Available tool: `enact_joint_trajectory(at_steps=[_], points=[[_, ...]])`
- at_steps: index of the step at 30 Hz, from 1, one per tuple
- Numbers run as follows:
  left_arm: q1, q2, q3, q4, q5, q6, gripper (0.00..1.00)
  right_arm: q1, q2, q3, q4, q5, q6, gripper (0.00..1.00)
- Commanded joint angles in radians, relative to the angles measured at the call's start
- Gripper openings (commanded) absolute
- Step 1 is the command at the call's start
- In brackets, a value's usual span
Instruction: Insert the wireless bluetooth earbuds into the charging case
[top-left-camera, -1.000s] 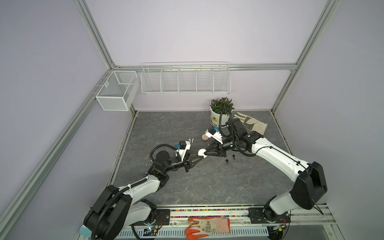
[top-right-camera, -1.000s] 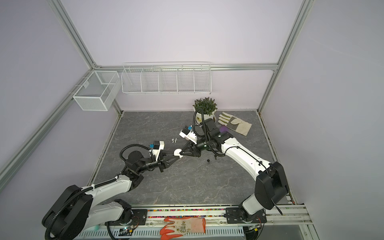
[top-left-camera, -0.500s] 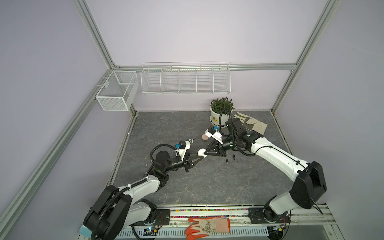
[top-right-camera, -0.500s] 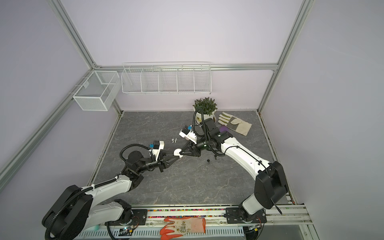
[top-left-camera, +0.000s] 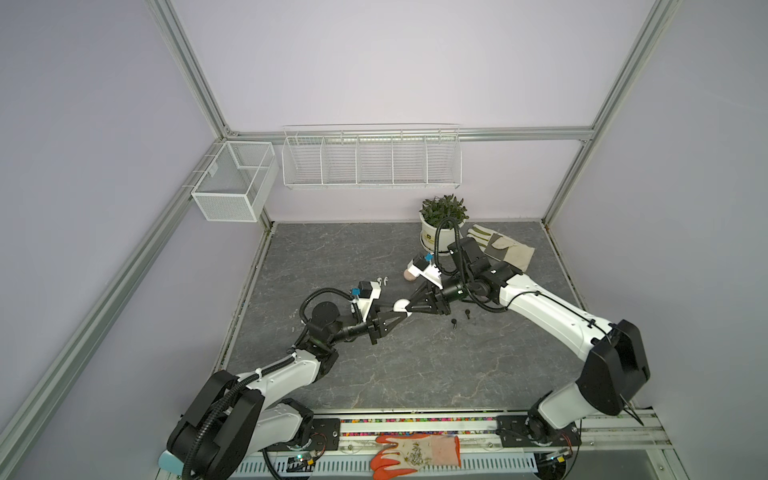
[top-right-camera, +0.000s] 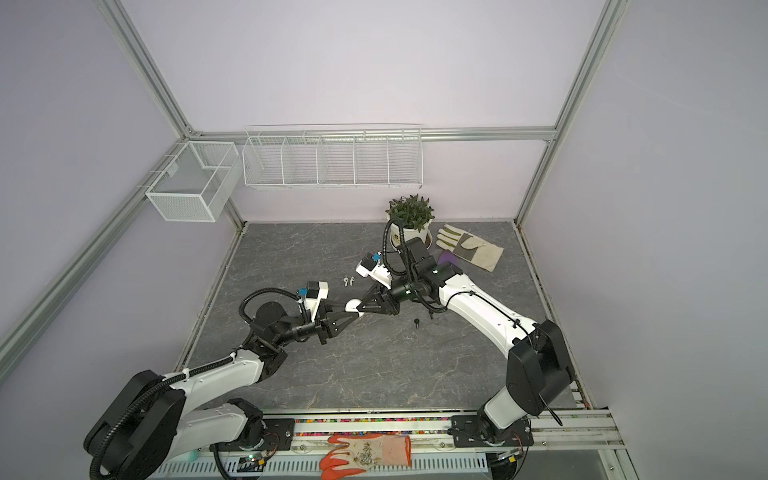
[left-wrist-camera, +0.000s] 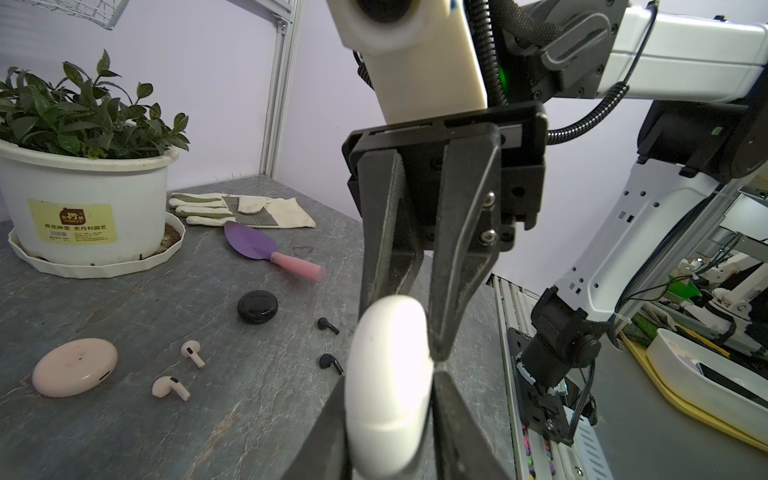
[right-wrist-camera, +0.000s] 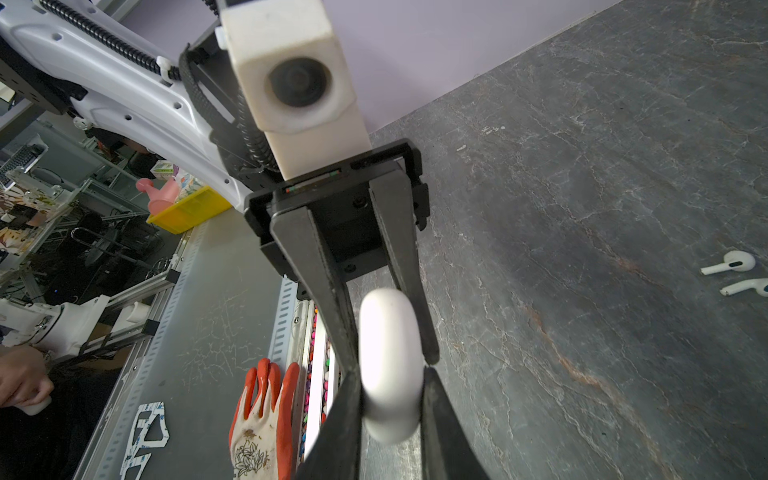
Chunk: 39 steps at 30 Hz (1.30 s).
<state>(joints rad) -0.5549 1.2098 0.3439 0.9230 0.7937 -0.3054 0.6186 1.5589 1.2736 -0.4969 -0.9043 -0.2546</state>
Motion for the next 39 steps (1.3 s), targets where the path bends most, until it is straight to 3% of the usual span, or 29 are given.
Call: enact_joint_trajectory(at_steps=[1, 13, 17, 19, 22, 29, 34, 39], points=[[-0.005, -0.018, 0.01, 0.057, 0.012, 0.009, 0.25, 0.013, 0.02, 0.012, -0.005, -0.013, -0.011, 0.15], [-0.005, -0.039, -0.011, 0.051, -0.007, 0.012, 0.14, 0.014, 0.022, 0.018, 0.003, -0.019, -0.005, 0.2], [-0.005, -0.042, -0.006, 0.034, -0.01, 0.029, 0.04, 0.012, 0.006, 0.031, -0.018, 0.016, -0.017, 0.42], [-0.005, -0.047, 0.0, 0.015, -0.011, 0.045, 0.0, 0.011, -0.022, 0.033, -0.028, 0.08, -0.032, 0.57], [-0.005, -0.051, 0.004, 0.013, -0.009, 0.051, 0.0, 0.02, -0.082, 0.006, -0.009, 0.218, -0.08, 0.7], [-0.005, -0.051, 0.014, -0.024, -0.001, 0.081, 0.0, 0.044, -0.262, -0.17, 0.196, 0.329, -0.361, 0.69], [-0.005, -0.05, 0.025, -0.04, 0.003, 0.094, 0.0, 0.102, -0.233, -0.138, 0.169, 0.439, -0.431, 0.68], [-0.005, -0.063, 0.027, -0.082, 0.001, 0.124, 0.0, 0.127, -0.228, -0.166, 0.25, 0.473, -0.462, 0.67]])
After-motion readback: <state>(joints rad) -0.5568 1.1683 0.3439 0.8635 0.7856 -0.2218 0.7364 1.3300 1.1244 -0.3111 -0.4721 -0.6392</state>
